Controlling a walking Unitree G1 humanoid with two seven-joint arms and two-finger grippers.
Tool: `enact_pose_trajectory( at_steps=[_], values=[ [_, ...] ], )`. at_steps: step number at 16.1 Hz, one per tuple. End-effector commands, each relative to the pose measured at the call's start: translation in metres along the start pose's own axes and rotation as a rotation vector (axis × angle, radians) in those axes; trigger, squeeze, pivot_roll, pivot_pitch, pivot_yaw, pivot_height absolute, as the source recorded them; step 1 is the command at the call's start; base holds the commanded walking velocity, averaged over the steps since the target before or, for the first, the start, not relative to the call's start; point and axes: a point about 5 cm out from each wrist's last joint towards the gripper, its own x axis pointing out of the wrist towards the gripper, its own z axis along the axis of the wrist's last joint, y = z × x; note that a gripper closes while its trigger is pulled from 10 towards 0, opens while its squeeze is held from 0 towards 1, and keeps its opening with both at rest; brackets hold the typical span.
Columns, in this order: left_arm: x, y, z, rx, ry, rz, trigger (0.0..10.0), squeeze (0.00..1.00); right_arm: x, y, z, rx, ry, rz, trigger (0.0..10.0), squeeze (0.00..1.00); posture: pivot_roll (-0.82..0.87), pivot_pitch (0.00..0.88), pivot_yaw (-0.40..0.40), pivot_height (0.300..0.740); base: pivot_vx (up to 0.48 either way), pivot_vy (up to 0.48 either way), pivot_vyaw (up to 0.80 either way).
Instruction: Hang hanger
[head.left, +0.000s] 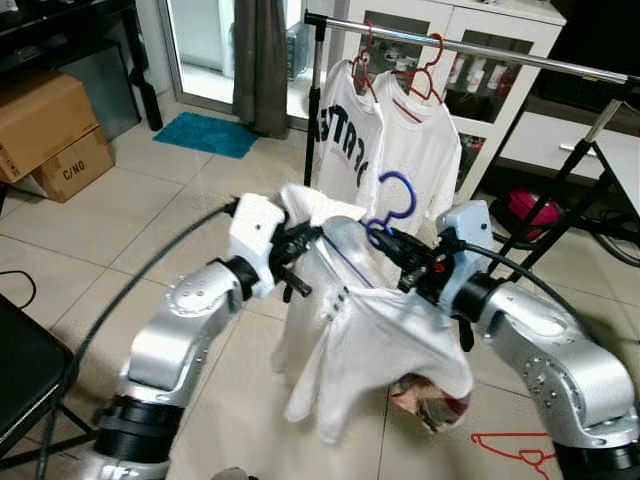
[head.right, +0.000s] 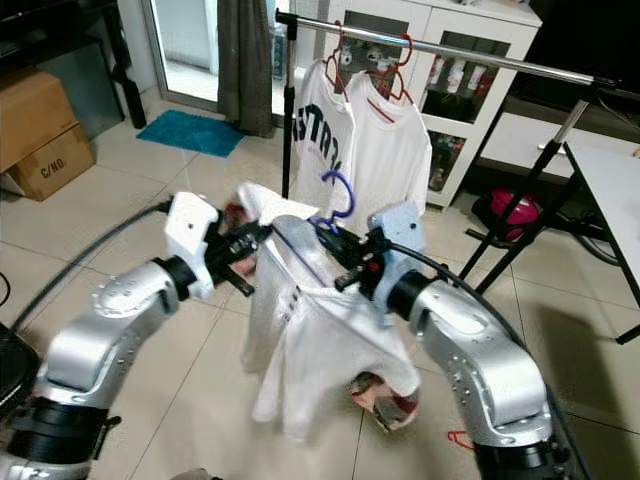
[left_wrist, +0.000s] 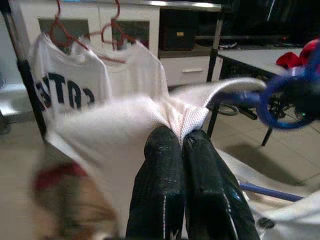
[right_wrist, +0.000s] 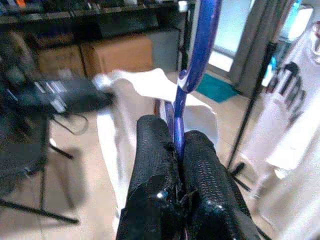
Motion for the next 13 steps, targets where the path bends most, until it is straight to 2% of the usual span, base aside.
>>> enact_pose_trajectory(
  at_steps=[1, 4, 7, 8, 10, 12, 13],
  values=[
    [-0.006, 0.007, 0.009, 0.009, -0.027, 0.032, 0.0, 0.00, -0.004, -0.006, -0.005, -0.018, 0.033, -0.013, 0.0, 0.00, -0.05, 0.000, -0.090, 0.710, 0.000, 0.000, 0.00],
    [-0.020, 0.029, 0.017, 0.049, -0.022, 0.103, 0.0, 0.00, -0.014, -0.012, -0.015, -0.085, 0.112, 0.055, 0.0, 0.00, -0.04, 0.000, -0.089, 0.710, 0.000, 0.000, 0.00],
    [-0.031, 0.059, 0.030, 0.094, -0.029, 0.225, 0.0, 0.00, -0.023, -0.011, -0.017, -0.121, 0.139, 0.156, 0.0, 0.00, -0.05, 0.000, -0.081, 0.710, 0.000, 0.000, 0.00],
    [-0.036, 0.073, 0.038, 0.113, -0.044, 0.294, 0.0, 0.00, -0.028, -0.011, -0.018, -0.132, 0.156, 0.194, 0.0, 0.00, -0.05, 0.000, -0.077, 0.710, 0.000, 0.000, 0.00],
    [-0.041, 0.087, 0.045, 0.131, -0.057, 0.360, 0.0, 0.00, -0.032, -0.010, -0.019, -0.130, 0.161, 0.230, 0.0, 0.00, -0.05, 0.000, -0.075, 0.710, 0.000, 0.000, 0.00],
    [-0.050, 0.111, 0.047, 0.174, -0.036, 0.483, 0.0, 0.00, -0.039, -0.003, -0.016, -0.087, 0.115, 0.321, 0.0, 0.00, -0.05, 0.000, -0.072, 0.710, 0.000, 0.000, 0.00],
    [-0.051, 0.115, 0.047, 0.176, -0.034, 0.502, 0.0, 0.00, -0.039, -0.002, -0.015, -0.078, 0.106, 0.333, 0.0, 0.00, -0.05, 0.000, -0.072, 0.710, 0.000, 0.000, 0.00]
  ],
)
